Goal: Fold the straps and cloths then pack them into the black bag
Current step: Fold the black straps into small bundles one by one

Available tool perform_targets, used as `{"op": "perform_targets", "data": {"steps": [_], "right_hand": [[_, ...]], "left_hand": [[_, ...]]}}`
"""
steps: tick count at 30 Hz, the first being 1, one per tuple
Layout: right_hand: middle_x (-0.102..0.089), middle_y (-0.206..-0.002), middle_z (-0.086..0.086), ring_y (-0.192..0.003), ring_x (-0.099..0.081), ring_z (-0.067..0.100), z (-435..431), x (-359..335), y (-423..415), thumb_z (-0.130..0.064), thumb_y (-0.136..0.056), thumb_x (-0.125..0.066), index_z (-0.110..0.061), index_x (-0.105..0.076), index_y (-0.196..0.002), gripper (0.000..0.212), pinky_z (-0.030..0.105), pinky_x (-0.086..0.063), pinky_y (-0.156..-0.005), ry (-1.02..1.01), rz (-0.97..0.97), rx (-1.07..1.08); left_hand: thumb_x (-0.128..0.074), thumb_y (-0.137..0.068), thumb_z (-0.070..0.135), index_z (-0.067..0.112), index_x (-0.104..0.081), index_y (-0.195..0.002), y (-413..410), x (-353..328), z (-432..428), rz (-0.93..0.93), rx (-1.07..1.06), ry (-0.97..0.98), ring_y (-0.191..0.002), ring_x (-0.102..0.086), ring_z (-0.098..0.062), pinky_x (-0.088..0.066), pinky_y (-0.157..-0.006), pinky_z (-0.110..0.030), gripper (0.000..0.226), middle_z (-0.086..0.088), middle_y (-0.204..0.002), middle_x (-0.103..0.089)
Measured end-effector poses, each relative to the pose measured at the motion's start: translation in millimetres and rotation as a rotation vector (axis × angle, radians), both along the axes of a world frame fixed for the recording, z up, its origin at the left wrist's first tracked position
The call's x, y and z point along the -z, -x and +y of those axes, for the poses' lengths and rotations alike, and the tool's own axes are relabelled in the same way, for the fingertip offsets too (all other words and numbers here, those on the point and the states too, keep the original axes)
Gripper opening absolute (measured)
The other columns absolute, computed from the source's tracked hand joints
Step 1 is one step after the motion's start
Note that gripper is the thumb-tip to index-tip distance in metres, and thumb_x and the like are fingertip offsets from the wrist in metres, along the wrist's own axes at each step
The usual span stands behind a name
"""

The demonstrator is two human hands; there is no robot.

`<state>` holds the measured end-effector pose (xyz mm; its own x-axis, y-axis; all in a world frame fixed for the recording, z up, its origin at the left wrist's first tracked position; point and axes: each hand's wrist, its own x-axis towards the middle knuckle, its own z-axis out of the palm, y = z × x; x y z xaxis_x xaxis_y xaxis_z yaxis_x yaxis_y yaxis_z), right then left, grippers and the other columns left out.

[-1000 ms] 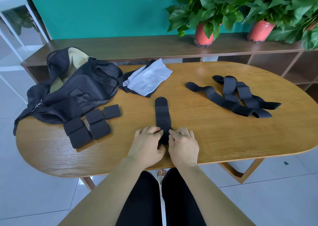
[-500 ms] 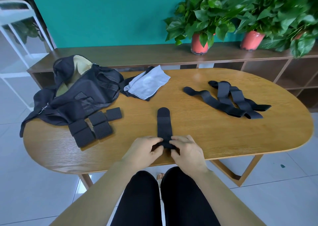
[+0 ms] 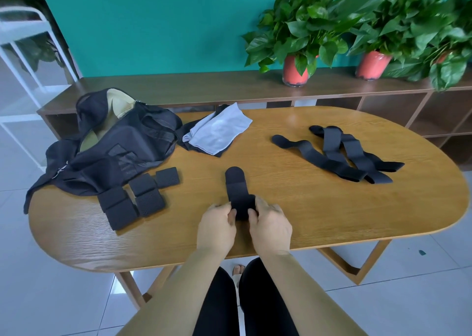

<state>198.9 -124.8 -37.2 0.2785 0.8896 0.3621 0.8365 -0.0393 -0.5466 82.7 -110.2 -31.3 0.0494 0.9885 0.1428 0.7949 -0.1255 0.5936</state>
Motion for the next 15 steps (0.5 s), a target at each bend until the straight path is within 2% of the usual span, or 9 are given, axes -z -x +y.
{"op": "perform_targets", "data": {"steps": [3, 6, 10, 12, 15], "right_hand": [[-0.067, -0.08, 0.008, -0.089, -0.061, 0.024, 3, 1, 2, -0.022, -0.09, -0.06, -0.015, -0.061, -0.124, 0.035, 0.027, -0.041, -0.058, 0.004, -0.025, 0.007], [-0.069, -0.078, 0.003, -0.086, -0.063, 0.026, 6, 7, 3, -0.019, -0.081, -0.071, -0.012, -0.065, -0.119, 0.039, 0.028, -0.048, -0.054, -0.024, -0.072, 0.011], [-0.07, -0.079, -0.001, -0.079, -0.063, 0.024, 10, 12, 2, -0.019, -0.073, -0.079, -0.015, -0.07, -0.107, 0.035, 0.026, -0.047, -0.047, -0.064, -0.103, 0.018], [-0.07, -0.079, -0.003, -0.076, -0.063, 0.023, 11, 12, 2, -0.018, -0.072, -0.08, -0.018, -0.073, -0.099, 0.028, 0.025, -0.045, -0.044, -0.07, -0.113, 0.012], [-0.069, -0.082, -0.004, -0.075, -0.063, 0.024, 12, 14, 2, -0.015, -0.071, -0.08, -0.019, -0.074, -0.086, 0.017, 0.024, -0.044, -0.043, -0.086, -0.101, -0.01]], "left_hand": [[-0.048, -0.098, 0.024, 0.015, -0.062, -0.091, -2, 2, 4, 0.022, -0.022, 0.001, -0.073, -0.049, -0.012, -0.036, -0.066, -0.019, 0.018, -0.003, -0.092, -0.056], [-0.05, -0.097, 0.025, 0.015, -0.061, -0.109, -4, 0, 6, 0.044, -0.027, 0.019, -0.082, -0.056, -0.015, -0.044, -0.072, -0.022, 0.019, -0.005, -0.102, -0.056], [-0.051, -0.097, 0.025, 0.02, -0.04, -0.143, -5, -2, 7, 0.057, -0.03, 0.036, -0.102, -0.059, -0.018, -0.048, -0.085, -0.026, 0.047, -0.005, -0.119, -0.054], [-0.049, -0.098, 0.025, 0.021, -0.036, -0.146, -3, -2, 7, 0.075, -0.001, 0.025, -0.106, -0.058, -0.017, -0.047, -0.089, -0.025, 0.049, -0.004, -0.128, -0.05], [-0.047, -0.099, 0.025, 0.019, -0.042, -0.143, 1, 1, 8, 0.127, 0.114, -0.002, -0.111, -0.057, -0.014, -0.047, -0.09, -0.024, 0.045, 0.0, -0.144, -0.036]]}}
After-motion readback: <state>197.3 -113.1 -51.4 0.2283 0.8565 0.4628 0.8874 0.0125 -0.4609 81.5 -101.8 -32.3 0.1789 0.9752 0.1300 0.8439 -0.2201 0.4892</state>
